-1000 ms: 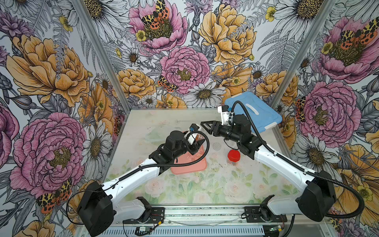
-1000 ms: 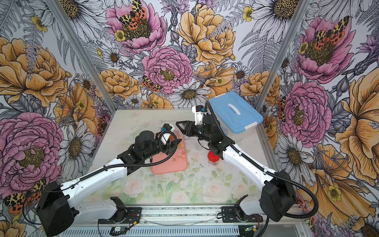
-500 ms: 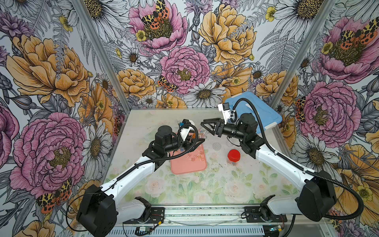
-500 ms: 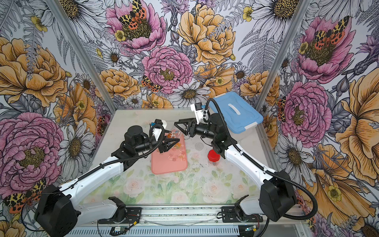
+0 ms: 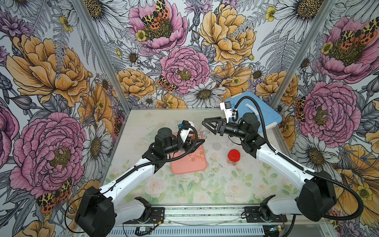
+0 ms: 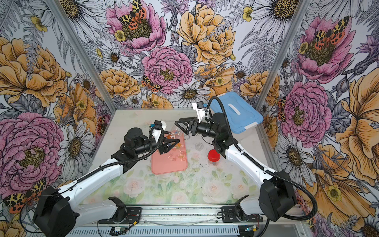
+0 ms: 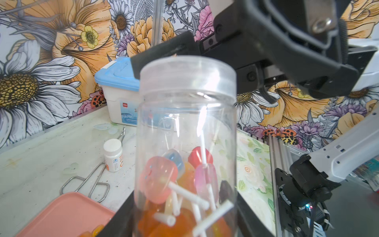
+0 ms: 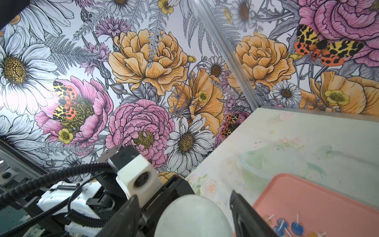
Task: Pour the candies out of the jar
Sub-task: Unscrew the lid from the jar.
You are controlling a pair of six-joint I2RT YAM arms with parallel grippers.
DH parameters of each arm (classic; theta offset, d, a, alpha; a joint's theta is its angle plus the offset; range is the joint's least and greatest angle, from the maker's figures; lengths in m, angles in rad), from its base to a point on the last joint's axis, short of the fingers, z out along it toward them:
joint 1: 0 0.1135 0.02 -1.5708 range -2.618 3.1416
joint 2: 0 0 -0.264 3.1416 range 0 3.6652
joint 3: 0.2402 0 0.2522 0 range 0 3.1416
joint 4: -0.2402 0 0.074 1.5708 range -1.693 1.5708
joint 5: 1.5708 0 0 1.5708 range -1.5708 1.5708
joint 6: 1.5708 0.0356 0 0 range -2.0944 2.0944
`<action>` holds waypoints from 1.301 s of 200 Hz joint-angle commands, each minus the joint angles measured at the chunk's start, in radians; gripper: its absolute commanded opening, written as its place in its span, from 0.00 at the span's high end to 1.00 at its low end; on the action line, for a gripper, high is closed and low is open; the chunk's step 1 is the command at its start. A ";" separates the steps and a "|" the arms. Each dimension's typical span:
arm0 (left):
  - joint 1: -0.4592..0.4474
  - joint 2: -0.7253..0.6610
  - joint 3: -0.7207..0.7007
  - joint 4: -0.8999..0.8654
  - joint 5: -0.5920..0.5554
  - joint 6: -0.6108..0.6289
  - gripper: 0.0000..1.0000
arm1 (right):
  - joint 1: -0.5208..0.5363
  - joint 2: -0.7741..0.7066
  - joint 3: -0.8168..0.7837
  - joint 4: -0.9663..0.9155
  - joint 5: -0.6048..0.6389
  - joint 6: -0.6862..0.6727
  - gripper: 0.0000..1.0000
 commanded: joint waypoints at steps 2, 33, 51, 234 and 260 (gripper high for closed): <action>-0.012 -0.028 -0.015 -0.001 -0.168 0.040 1.00 | -0.008 -0.018 0.015 -0.013 0.042 0.027 0.26; -0.085 -0.007 0.002 -0.044 -0.320 0.105 1.00 | 0.019 -0.025 0.051 -0.237 0.219 -0.084 0.25; -0.122 0.010 0.015 -0.061 -0.392 0.135 1.00 | 0.038 -0.025 0.064 -0.318 0.318 -0.114 0.26; -0.178 0.043 0.052 -0.093 -0.506 0.187 1.00 | 0.093 0.051 0.042 -0.248 0.310 -0.021 0.46; -0.177 0.043 0.052 -0.098 -0.506 0.188 1.00 | 0.093 0.042 0.033 -0.217 0.294 -0.021 0.51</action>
